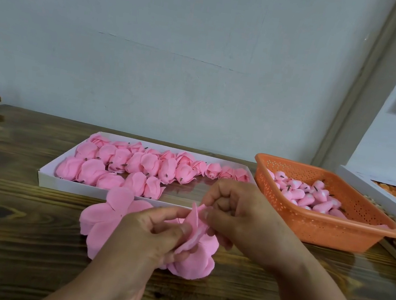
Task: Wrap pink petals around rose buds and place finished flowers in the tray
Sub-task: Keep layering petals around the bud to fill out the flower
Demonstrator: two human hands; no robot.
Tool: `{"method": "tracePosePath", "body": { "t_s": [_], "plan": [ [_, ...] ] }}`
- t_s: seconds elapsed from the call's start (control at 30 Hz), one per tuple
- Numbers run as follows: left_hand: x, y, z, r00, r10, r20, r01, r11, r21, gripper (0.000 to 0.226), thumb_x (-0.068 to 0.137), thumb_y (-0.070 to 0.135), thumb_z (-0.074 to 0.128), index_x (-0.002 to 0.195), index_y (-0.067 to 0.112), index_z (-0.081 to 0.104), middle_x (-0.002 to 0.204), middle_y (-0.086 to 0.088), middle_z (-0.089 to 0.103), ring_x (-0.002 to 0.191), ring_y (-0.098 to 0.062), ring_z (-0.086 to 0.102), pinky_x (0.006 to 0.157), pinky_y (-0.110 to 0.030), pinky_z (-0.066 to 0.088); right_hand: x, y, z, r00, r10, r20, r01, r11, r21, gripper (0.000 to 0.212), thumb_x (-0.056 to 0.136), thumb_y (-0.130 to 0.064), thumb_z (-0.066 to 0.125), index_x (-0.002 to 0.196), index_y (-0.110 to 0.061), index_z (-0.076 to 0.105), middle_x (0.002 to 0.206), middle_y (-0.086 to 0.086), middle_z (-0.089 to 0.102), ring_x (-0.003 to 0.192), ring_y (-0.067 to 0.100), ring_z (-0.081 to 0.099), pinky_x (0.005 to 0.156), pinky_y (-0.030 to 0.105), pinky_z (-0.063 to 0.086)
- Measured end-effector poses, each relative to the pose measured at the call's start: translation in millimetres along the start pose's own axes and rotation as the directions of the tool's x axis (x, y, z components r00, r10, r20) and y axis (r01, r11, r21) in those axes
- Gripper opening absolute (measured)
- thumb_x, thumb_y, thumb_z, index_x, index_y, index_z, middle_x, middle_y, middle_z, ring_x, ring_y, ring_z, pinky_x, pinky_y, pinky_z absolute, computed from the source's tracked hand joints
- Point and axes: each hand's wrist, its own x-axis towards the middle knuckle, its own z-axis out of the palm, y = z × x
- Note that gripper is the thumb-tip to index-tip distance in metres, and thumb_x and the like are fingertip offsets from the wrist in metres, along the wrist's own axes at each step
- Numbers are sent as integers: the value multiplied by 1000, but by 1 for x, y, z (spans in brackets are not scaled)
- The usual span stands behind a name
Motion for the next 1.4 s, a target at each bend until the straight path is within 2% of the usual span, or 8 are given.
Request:
{"method": "tracePosePath", "body": {
  "t_s": [0.27,0.43,0.53,0.6,0.87,1.1,1.27,1.4],
  "plan": [
    [-5,9,-2,989,13,148,-32,992,126,38,58,42,70,94,32,78,100,-20,71,96,-39,66,91,-54,52,2,3,-3,990,-19,138,21,1000,-10,18,91,-6,59,96,-23,59,55,1,58,43,4,51,43,23,42],
    [-1,10,-6,972,-52,229,26,993,116,34,60,37,68,88,22,79,86,-17,73,73,-16,66,68,-26,58,2,3,-5,975,-41,217,48,998,-28,14,93,-6,55,104,-9,63,58,13,55,44,-1,54,44,14,41],
    [0,9,-8,965,-98,245,66,988,137,33,62,35,69,89,18,79,73,-7,72,70,-15,65,65,-24,55,1,4,-6,963,-43,265,49,999,-16,19,93,-3,54,108,-10,63,57,18,49,42,1,51,43,18,40],
    [2,8,-9,962,-131,238,104,987,122,32,62,32,71,89,17,79,81,-8,74,71,-17,65,62,-22,54,1,4,-7,959,-42,282,47,999,-8,17,92,-2,54,104,-9,64,57,16,48,41,1,50,42,21,40],
    [3,11,-10,954,-160,252,132,983,127,32,59,33,72,87,20,79,87,-9,76,70,-15,68,60,-21,54,1,10,-5,970,16,241,-35,997,75,14,90,-5,59,83,-16,55,53,0,60,40,10,53,40,21,41],
    [5,16,-6,966,-134,223,94,979,179,39,60,44,70,83,13,78,72,-11,68,69,-22,62,78,-36,54,2,11,-2,980,-15,199,-7,994,107,17,83,-15,67,79,-18,51,53,1,60,39,11,51,38,21,40],
    [8,19,-4,967,-161,199,131,979,154,38,65,41,64,87,14,79,73,-10,72,59,-17,66,51,-21,51,4,13,-2,987,-12,159,-3,995,96,20,88,-7,61,92,-26,55,53,-1,59,46,14,53,40,22,41],
    [13,20,-4,970,-160,184,127,975,180,35,71,39,63,88,13,78,82,-12,75,67,-21,70,57,-24,57,6,13,-4,988,-2,153,-8,998,66,10,89,-6,60,86,-16,61,54,0,61,42,11,54,42,23,44]
  ]
}}
